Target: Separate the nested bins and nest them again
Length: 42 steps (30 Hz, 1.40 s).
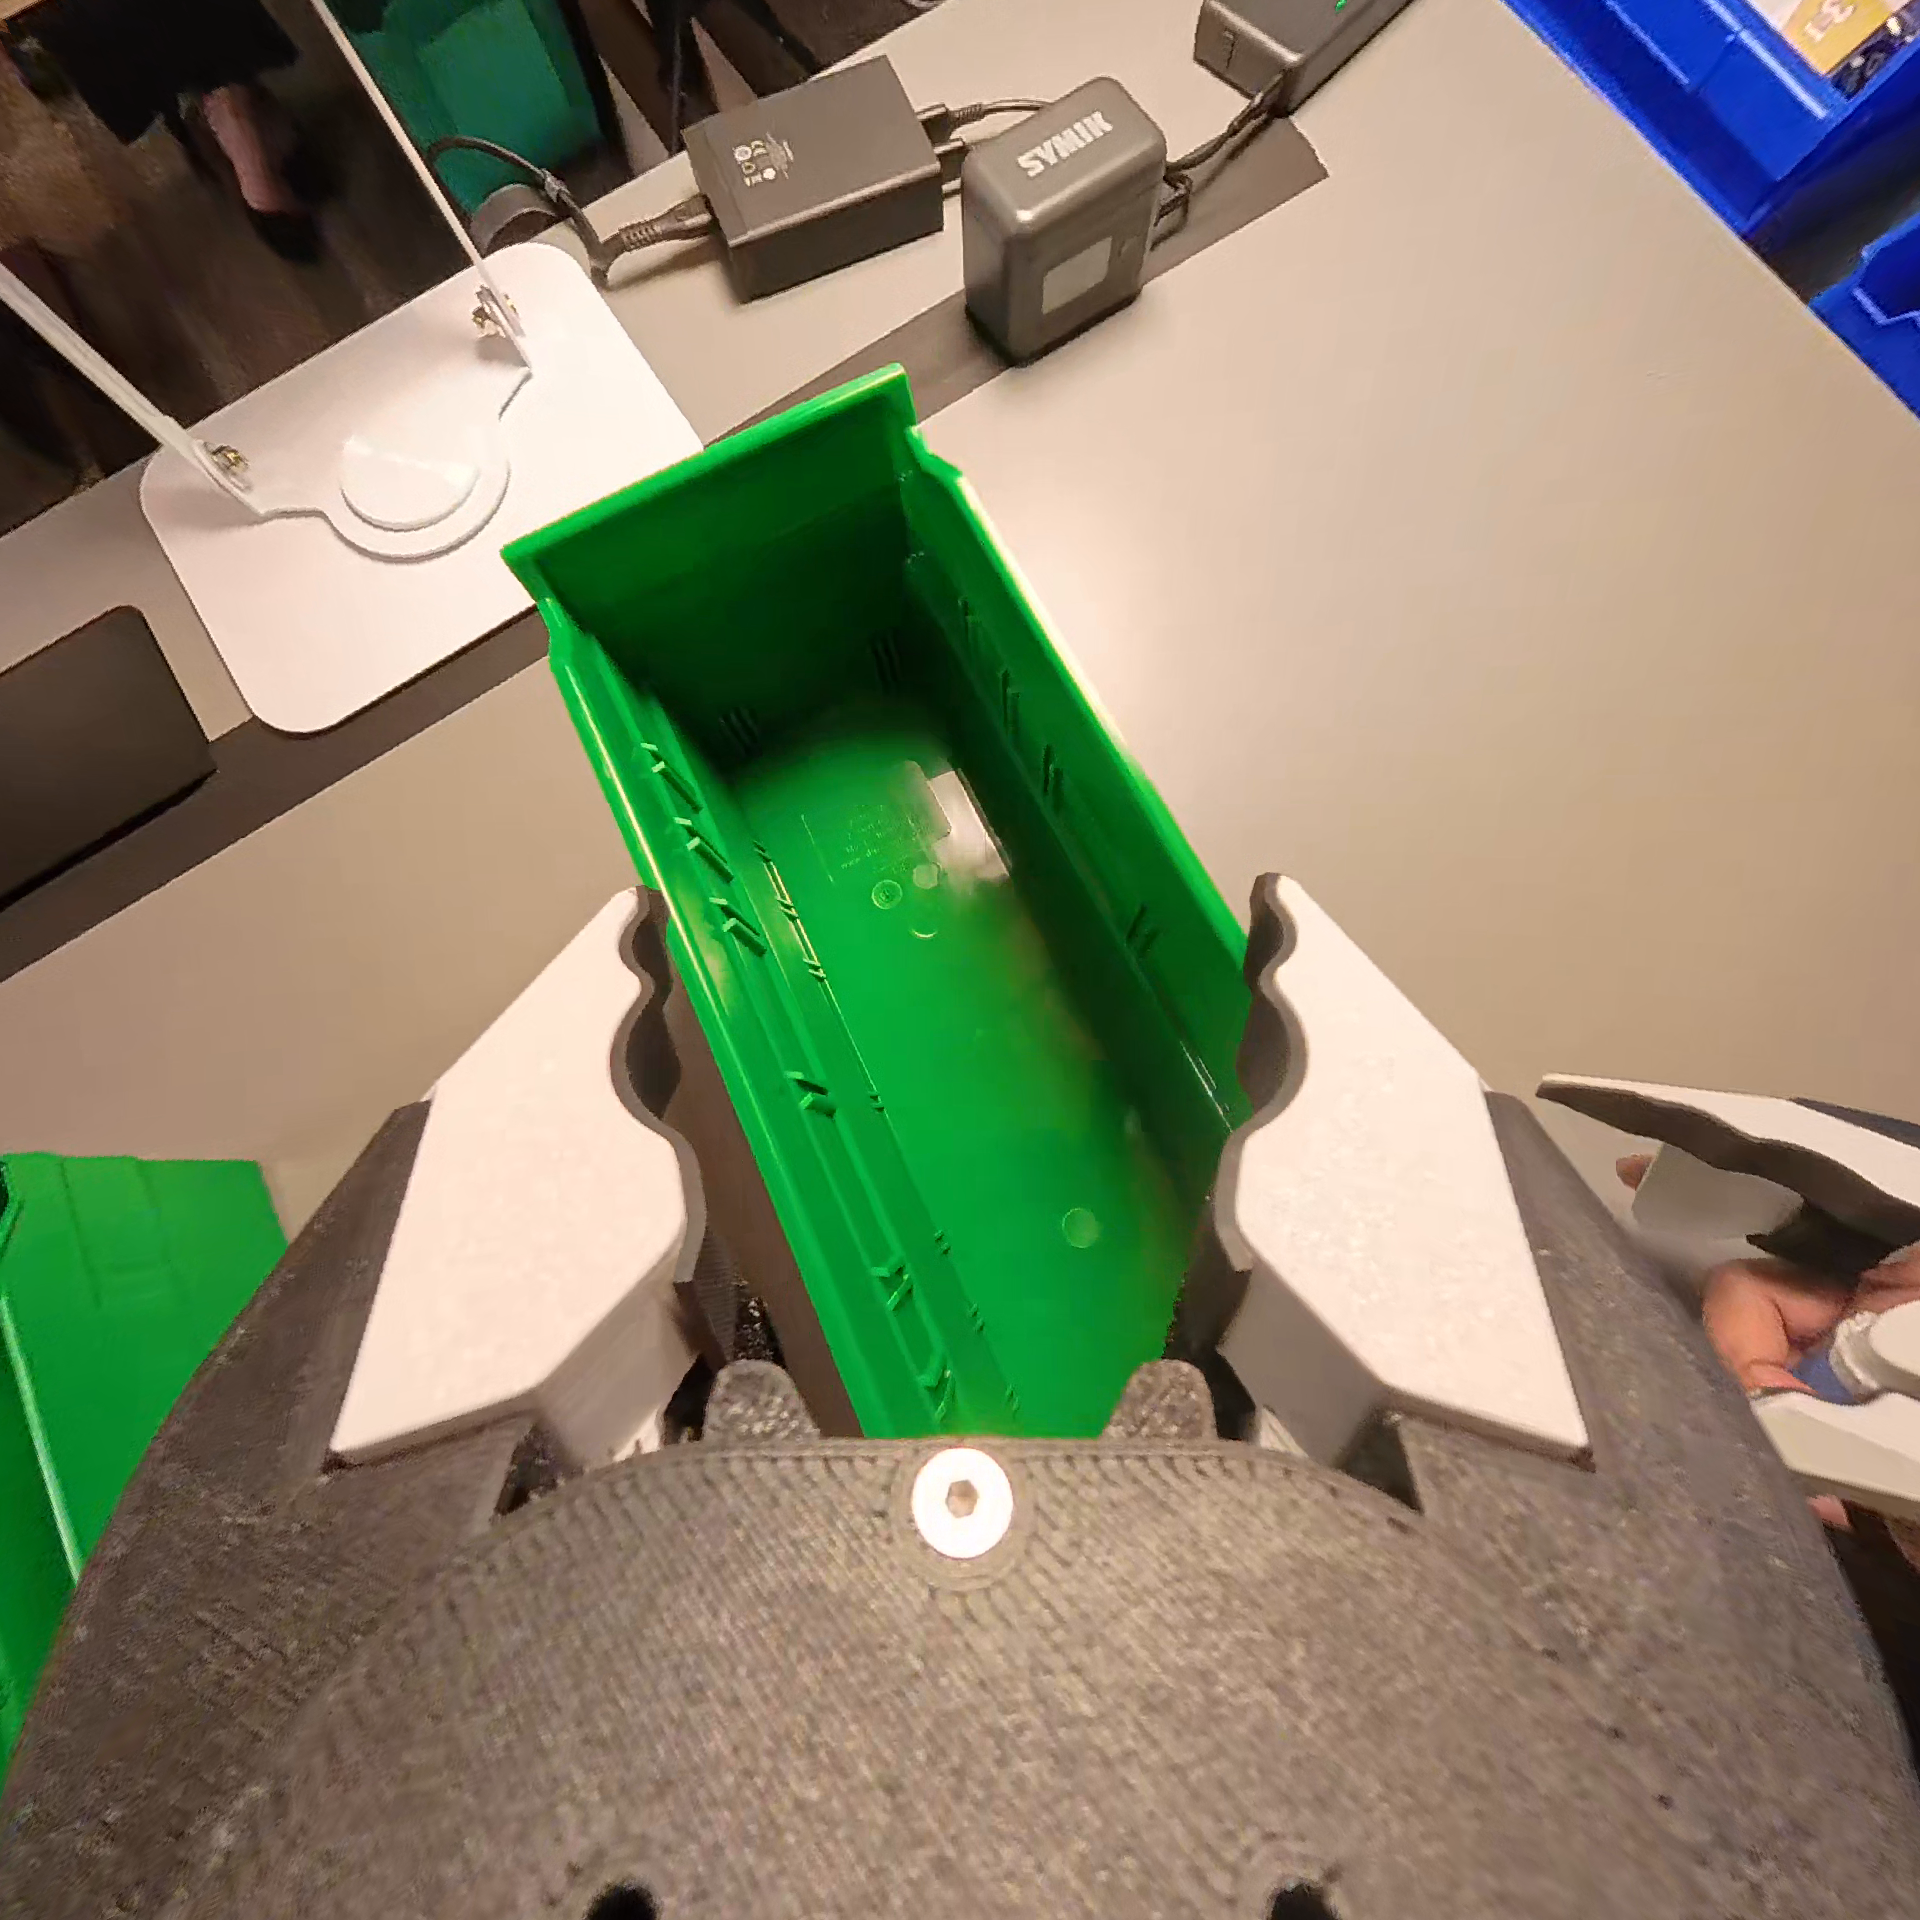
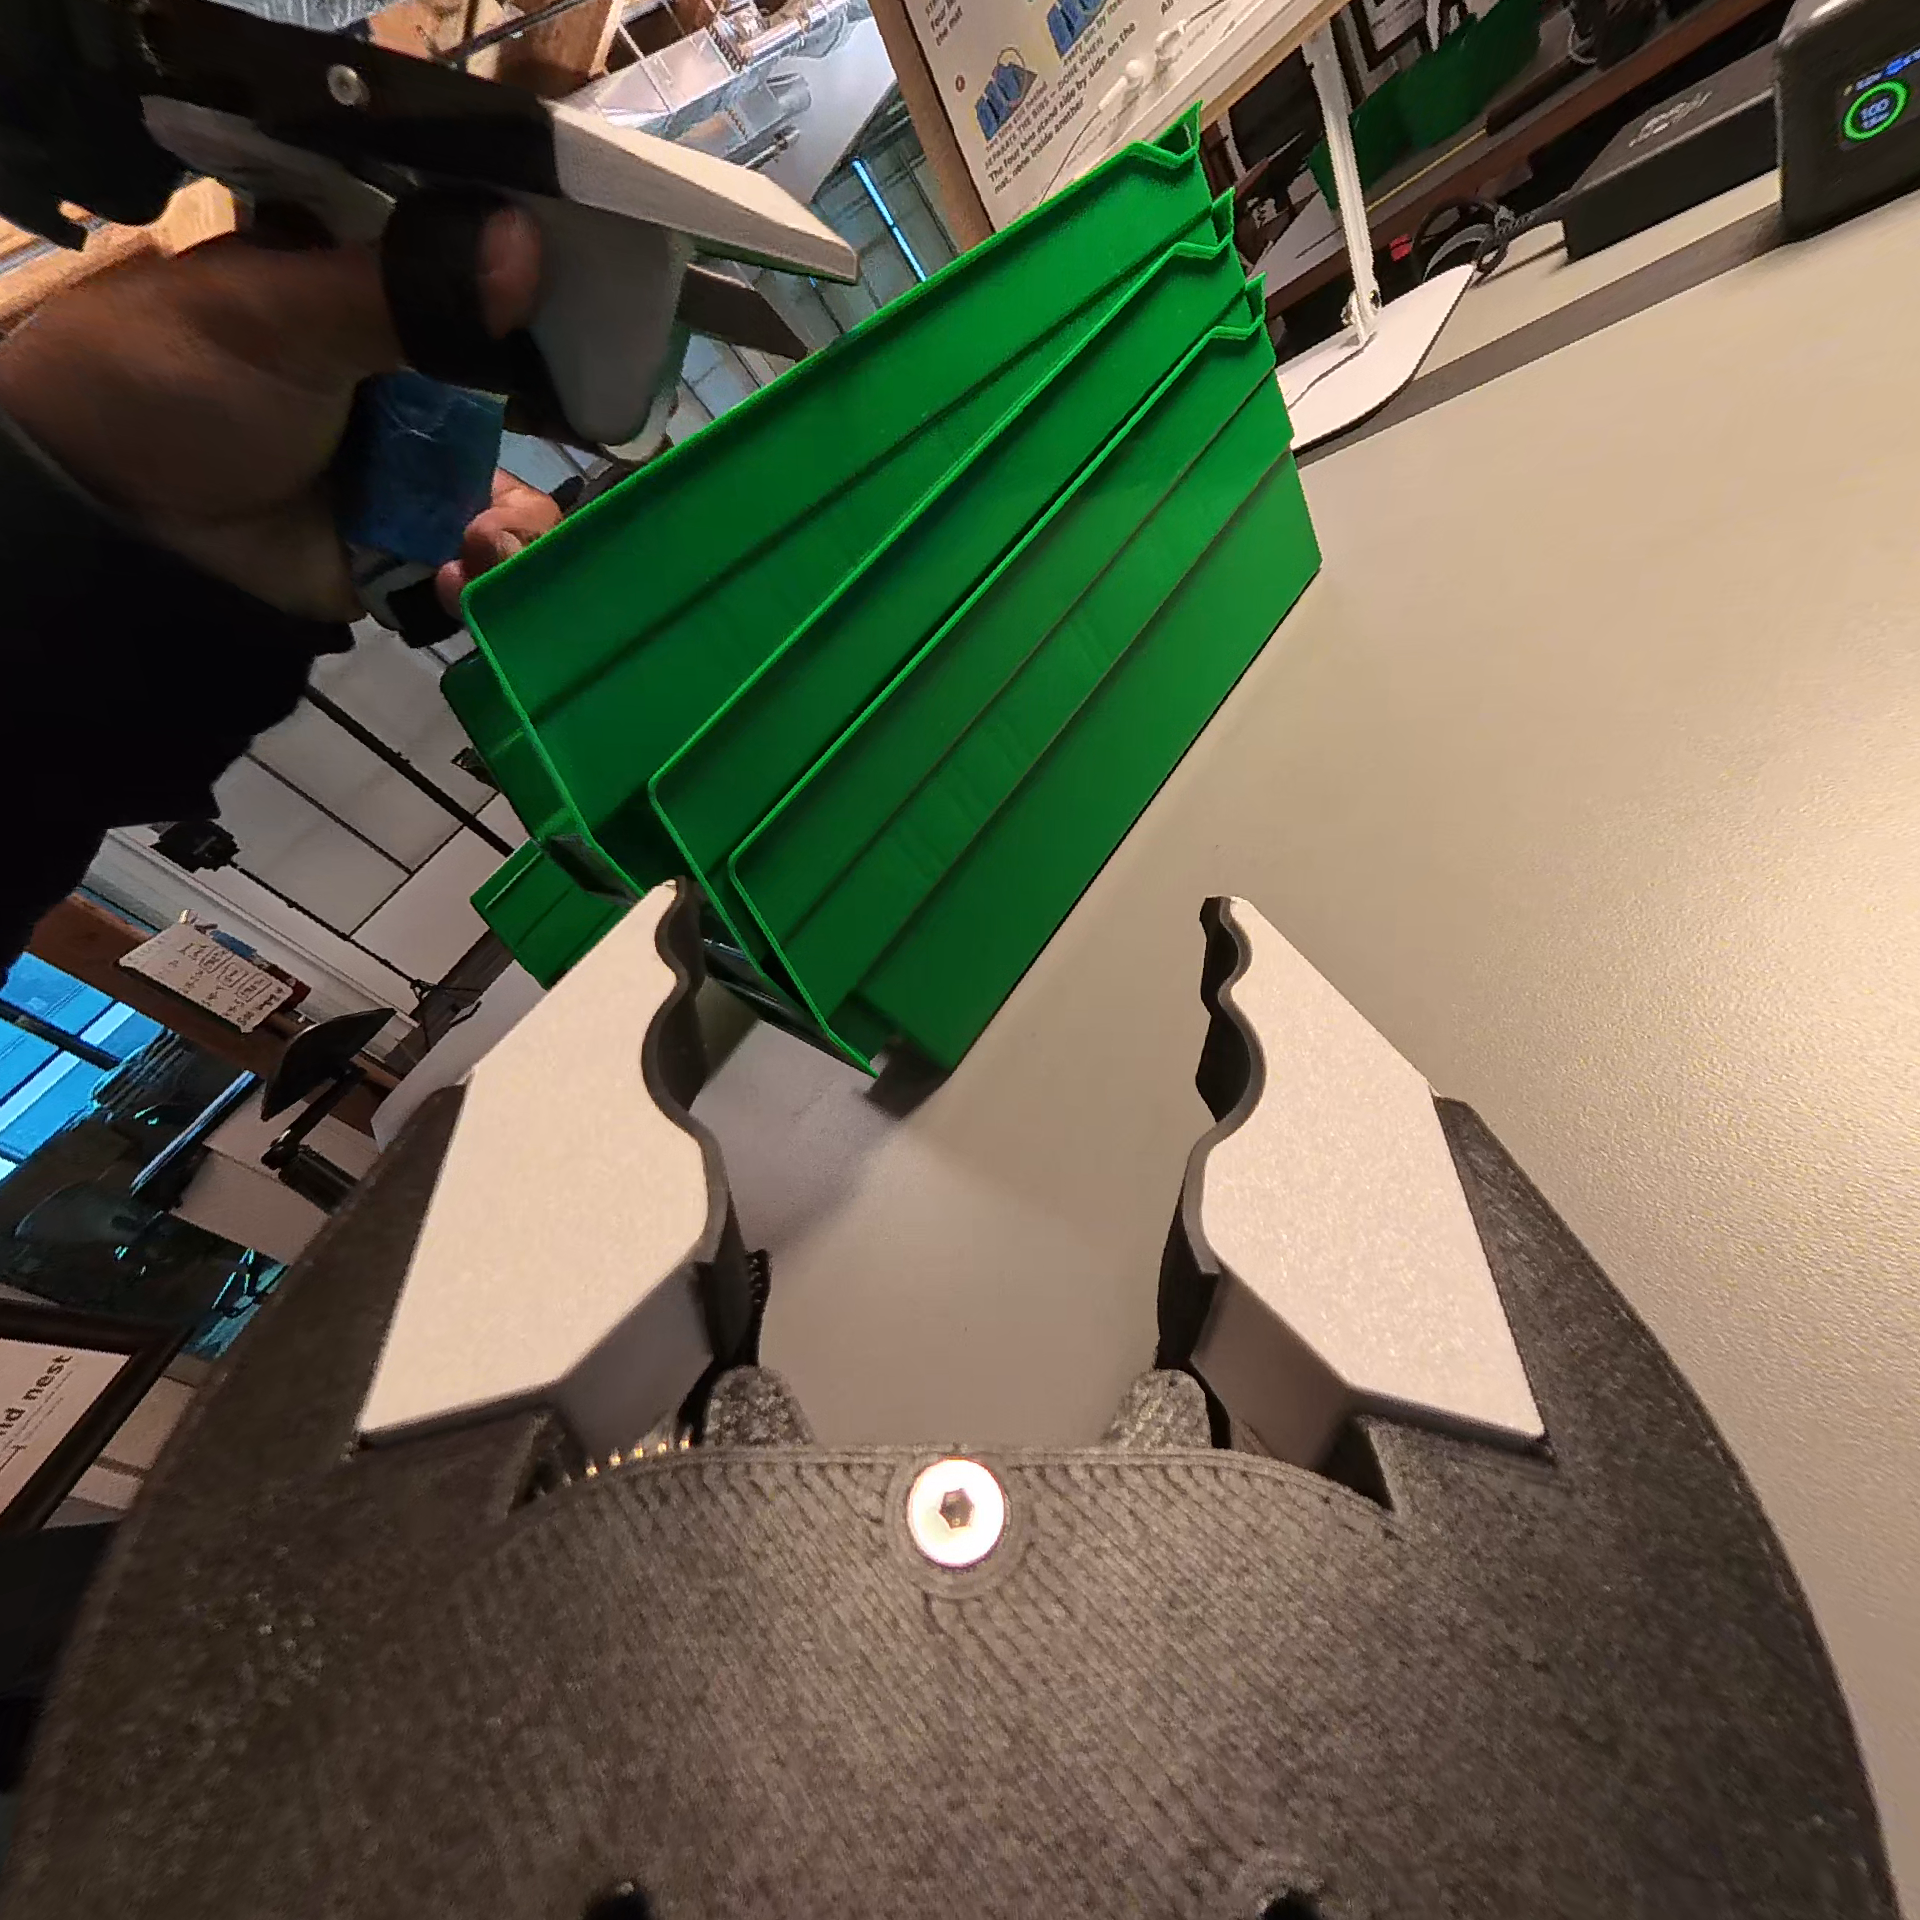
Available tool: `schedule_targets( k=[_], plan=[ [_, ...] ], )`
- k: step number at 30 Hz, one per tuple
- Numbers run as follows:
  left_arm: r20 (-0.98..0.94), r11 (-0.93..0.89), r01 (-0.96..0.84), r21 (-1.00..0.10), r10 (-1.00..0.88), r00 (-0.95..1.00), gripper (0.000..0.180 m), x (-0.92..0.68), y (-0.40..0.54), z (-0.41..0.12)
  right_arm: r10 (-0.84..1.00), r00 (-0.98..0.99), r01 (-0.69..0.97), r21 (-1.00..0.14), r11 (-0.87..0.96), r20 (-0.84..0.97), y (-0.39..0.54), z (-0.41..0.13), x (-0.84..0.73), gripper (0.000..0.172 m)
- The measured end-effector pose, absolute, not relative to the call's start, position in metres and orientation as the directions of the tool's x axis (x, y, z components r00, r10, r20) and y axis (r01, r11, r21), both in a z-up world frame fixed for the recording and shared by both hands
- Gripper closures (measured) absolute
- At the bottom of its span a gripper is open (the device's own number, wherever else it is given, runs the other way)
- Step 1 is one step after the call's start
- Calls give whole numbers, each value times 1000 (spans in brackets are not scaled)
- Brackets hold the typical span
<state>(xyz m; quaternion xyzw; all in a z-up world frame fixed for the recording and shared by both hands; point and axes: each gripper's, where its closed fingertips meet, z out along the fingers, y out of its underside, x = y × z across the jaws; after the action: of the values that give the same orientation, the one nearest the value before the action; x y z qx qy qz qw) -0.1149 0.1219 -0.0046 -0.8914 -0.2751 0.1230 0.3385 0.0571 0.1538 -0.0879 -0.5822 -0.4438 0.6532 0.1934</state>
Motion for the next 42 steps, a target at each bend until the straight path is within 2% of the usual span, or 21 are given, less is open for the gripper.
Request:
schedule_targets(
  k=[10,13,16,18,21,23,24,29,37,39,42],
  plan=[
    [41,-680,382,-626,460,887,67,-80,71,-1,777,-240,274,-808,-521,-582,153,-90,56,74],
    [120,-724,327,-608,323,939,70,-52,58,3,781,-236,277,-811,-516,-578,152,-91,56,74],
    [-23,-804,116,-583,158,987,70,-34,41,-5,784,-232,280,-812,-512,-575,152,-92,55,75],
    [-145,-855,-2,-519,86,986,67,-30,32,-20,787,-228,284,-813,-509,-573,152,-92,55,74],
    [-214,-901,7,-433,110,971,73,-40,22,-42,793,-226,282,-817,-503,-566,152,-93,55,74],
    [-204,-894,32,-446,136,969,90,-46,25,-50,794,-226,277,-819,-503,-564,152,-92,55,74],
    [-185,-894,46,-446,142,972,92,-47,26,-55,794,-227,275,-819,-503,-564,152,-92,55,74],
    [-131,-865,91,-493,178,975,87,-45,39,-70,793,-228,275,-818,-505,-565,152,-91,55,75],
    [-220,-808,48,-587,216,951,87,-56,50,-61,792,-229,281,-817,-503,-566,151,-92,54,75],
    [-229,-790,45,-611,230,946,81,-58,49,-50,792,-229,280,-818,-503,-566,151,-92,54,75],
    [-132,-736,123,-666,278,951,73,-57,41,-20,792,-230,278,-818,-504,-566,151,-92,55,75]
  ],
)
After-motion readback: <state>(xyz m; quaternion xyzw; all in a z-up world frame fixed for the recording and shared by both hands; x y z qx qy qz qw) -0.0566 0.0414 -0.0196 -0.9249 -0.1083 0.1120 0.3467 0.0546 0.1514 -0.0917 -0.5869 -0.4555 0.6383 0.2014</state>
